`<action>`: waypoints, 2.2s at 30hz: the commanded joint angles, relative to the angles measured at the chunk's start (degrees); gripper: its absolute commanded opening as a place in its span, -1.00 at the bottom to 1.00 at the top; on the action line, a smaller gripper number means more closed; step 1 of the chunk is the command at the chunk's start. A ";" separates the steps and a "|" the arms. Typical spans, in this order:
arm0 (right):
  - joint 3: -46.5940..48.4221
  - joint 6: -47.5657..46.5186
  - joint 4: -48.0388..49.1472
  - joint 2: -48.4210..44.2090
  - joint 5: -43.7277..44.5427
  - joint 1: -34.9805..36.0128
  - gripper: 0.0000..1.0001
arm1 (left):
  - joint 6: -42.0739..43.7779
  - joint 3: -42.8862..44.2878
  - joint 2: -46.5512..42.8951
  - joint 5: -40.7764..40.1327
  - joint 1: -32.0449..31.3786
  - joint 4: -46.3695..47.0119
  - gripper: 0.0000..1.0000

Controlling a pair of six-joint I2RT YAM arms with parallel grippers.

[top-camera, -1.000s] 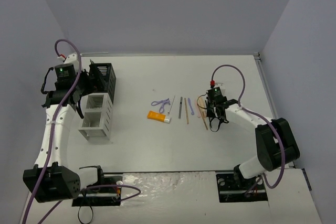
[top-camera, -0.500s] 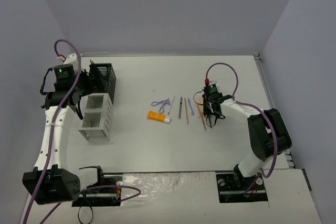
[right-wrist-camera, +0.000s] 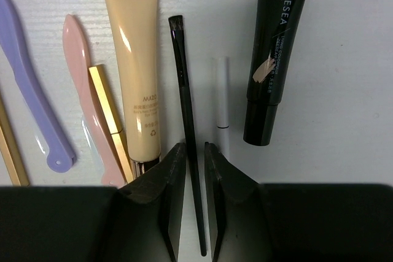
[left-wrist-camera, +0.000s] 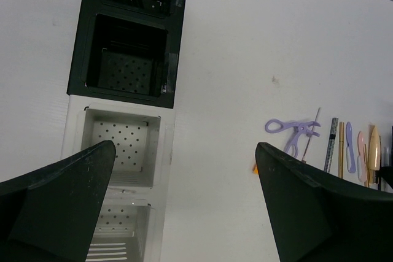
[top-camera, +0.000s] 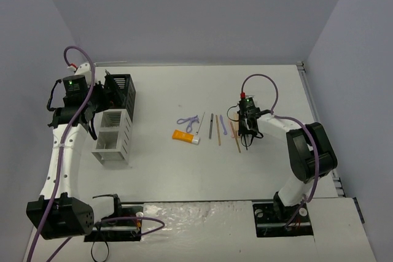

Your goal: Organize the makeup

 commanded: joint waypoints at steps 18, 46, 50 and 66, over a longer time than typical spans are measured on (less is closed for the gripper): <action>3.74 -1.05 -0.44 -5.62 0.20 0.15 -1.00 | -4.98 4.20 -1.69 9.01 -2.86 3.76 0.94; -1.90 -3.86 31.67 -30.40 -11.05 27.05 -1.00 | -20.34 7.38 5.12 -4.16 -44.54 22.14 0.84; -2.62 -3.22 33.49 -30.14 -10.48 27.77 -1.00 | -21.64 6.88 6.23 -6.31 -45.36 22.70 0.64; -3.93 -2.07 35.90 -29.97 -7.59 28.43 -1.00 | -22.78 5.01 7.02 -10.09 -47.31 24.01 -1.00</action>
